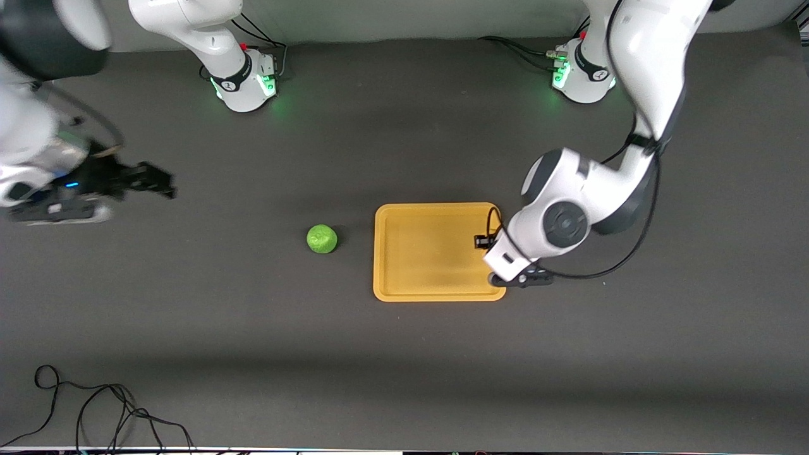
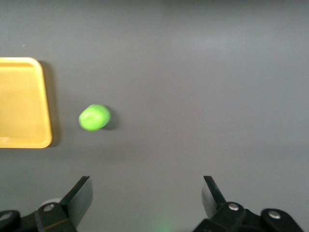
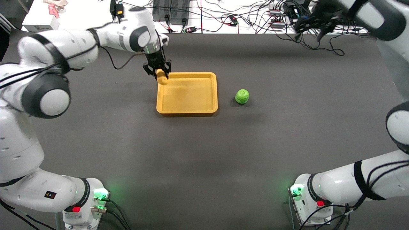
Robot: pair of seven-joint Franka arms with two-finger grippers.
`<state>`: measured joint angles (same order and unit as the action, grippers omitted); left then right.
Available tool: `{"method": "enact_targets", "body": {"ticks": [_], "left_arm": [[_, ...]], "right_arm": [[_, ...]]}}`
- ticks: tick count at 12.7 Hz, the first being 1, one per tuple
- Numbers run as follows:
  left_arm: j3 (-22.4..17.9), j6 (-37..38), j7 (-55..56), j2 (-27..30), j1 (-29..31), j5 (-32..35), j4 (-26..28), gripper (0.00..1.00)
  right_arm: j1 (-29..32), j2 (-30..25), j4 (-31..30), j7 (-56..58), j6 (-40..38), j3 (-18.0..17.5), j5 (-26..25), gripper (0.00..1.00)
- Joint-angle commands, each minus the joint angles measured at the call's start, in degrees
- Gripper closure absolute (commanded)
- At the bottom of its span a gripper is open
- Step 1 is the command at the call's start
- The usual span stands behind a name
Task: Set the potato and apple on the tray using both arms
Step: 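Carry the potato onto the tray while the right gripper reaches the apple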
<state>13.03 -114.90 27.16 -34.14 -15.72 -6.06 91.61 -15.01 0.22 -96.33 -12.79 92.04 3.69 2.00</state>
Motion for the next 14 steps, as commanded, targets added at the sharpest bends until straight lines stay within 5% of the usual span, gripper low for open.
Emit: {"method": "enact_targets", "body": {"ticks": [1,5,6,7,10,11,14], "left_arm": [[-0.81,-0.66,0.35,-4.52,-0.72,1.66,-2.84,0.96],[-0.81,-2.61,0.7,-6.11,-2.3,1.75,-2.14,0.83],[-0.9,-2.7,0.7,-6.29,-2.39,1.75,-2.05,0.63],[-0.9,-2.7,0.79,-6.46,-2.56,1.75,-1.96,0.58],[-1.07,-2.17,1.84,-6.46,-2.48,1.84,-1.79,0.57],[-1.16,-2.17,1.93,-6.46,-2.48,1.84,-1.87,0.49],[-1.25,-2.52,2.63,-6.2,-2.39,2.88,-1.87,0.03]], "right_arm": [[-9.04,-6.01,-8.5,-10.56,4.36,0.44,0.73,0.0],[-18.3,-8.56,-15.71,-21.4,10.86,0.52,0.64,0.0],[-18.22,-9.96,-18.86,-21.32,13.58,0.52,0.64,0.0],[-18.21,-11.19,-22.46,-21.23,16.65,0.61,0.21,0.0],[-18.21,-11.21,-32.49,-21.05,29.12,0.7,-0.06,0.0],[-18.21,-9.55,-34.6,-21.23,33.43,0.7,-0.06,0.0],[-18.3,0.01,-36.99,-21.4,46.95,0.7,-0.06,0.0]]}}
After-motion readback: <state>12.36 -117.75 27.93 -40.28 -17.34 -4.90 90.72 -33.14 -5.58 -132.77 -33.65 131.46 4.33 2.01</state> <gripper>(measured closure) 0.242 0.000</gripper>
